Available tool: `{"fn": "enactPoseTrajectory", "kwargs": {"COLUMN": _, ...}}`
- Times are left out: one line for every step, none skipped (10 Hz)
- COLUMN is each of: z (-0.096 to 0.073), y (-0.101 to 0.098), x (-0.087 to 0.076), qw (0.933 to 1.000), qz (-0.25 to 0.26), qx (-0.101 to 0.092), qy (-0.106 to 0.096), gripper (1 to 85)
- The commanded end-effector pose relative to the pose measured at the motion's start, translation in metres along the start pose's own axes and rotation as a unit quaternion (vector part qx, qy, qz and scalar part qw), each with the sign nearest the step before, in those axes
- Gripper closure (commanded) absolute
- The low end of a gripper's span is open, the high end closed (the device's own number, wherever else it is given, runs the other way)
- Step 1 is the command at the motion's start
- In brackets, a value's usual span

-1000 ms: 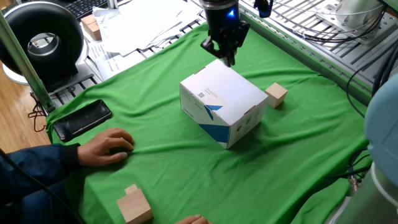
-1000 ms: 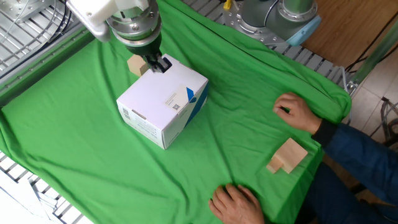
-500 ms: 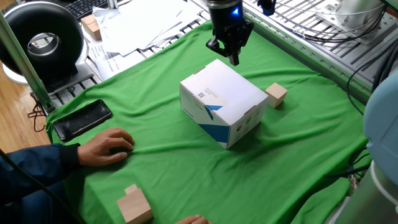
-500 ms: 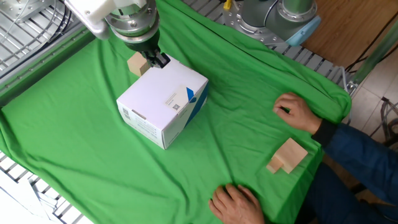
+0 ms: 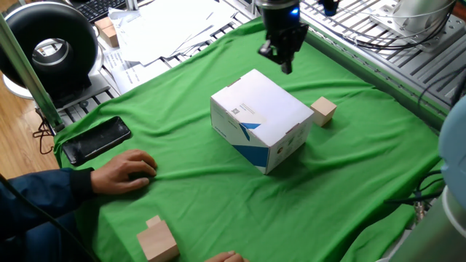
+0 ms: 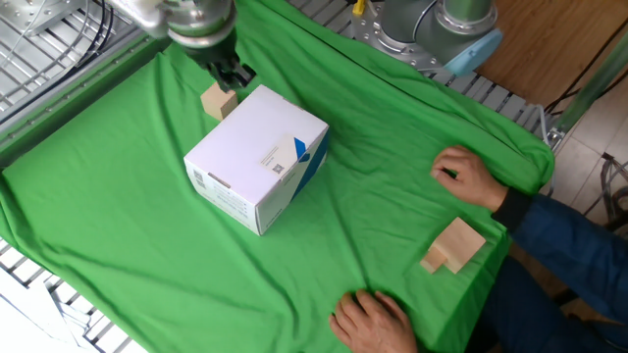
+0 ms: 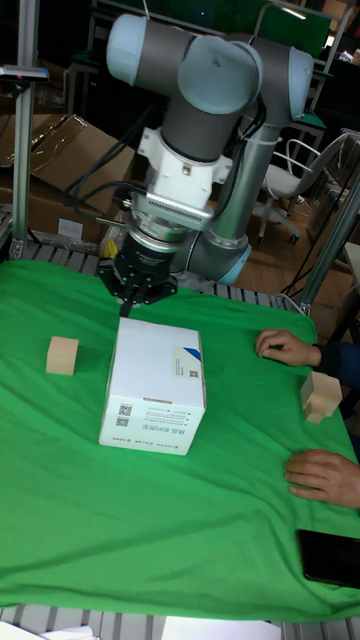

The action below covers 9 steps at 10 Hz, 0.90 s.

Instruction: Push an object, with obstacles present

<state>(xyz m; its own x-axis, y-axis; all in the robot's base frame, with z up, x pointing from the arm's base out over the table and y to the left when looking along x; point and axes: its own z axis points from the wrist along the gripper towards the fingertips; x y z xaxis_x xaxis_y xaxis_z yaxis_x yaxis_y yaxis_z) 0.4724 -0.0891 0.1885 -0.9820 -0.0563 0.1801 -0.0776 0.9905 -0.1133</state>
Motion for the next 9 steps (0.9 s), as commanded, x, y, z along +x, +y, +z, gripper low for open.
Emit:
{"fn": "enactPoseTrajectory", "kwargs": {"z": 0.009, "y": -0.022, "x": 0.001, "qw": 0.9987, "qz": -0.045, "qx": 0.005, "qy": -0.023, "gripper": 84.7}}
{"fn": "enactPoseTrajectory", "kwargs": {"z": 0.013, "y": -0.023, "x": 0.005, "qw": 0.9982, "qz": -0.05, "qx": -0.001, "qy": -0.032, "gripper": 84.7}}
{"fn": "enactPoseTrajectory", "kwargs": {"z": 0.018, "y": -0.024, "x": 0.007, "qw": 0.9975, "qz": -0.057, "qx": -0.004, "qy": -0.042, "gripper": 84.7}}
{"fn": "enactPoseTrajectory", "kwargs": {"z": 0.018, "y": -0.028, "x": 0.009, "qw": 0.9969, "qz": -0.066, "qx": -0.001, "qy": -0.042, "gripper": 84.7}}
{"fn": "enactPoseTrajectory", "kwargs": {"z": 0.017, "y": -0.034, "x": 0.015, "qw": 0.9971, "qz": -0.067, "qx": 0.001, "qy": -0.036, "gripper": 84.7}}
{"fn": "enactPoseTrajectory", "kwargs": {"z": 0.018, "y": -0.035, "x": 0.016, "qw": 0.9971, "qz": -0.068, "qx": -0.001, "qy": -0.035, "gripper": 84.7}}
{"fn": "enactPoseTrajectory", "kwargs": {"z": 0.02, "y": -0.034, "x": 0.015, "qw": 0.9971, "qz": -0.067, "qx": -0.002, "qy": -0.036, "gripper": 84.7}}
{"fn": "enactPoseTrajectory", "kwargs": {"z": 0.019, "y": -0.034, "x": 0.014, "qw": 0.9971, "qz": -0.067, "qx": -0.002, "qy": -0.035, "gripper": 84.7}}
{"fn": "enactPoseTrajectory", "kwargs": {"z": 0.013, "y": -0.033, "x": 0.013, "qw": 0.9975, "qz": -0.066, "qx": 0.0, "qy": -0.025, "gripper": 84.7}}
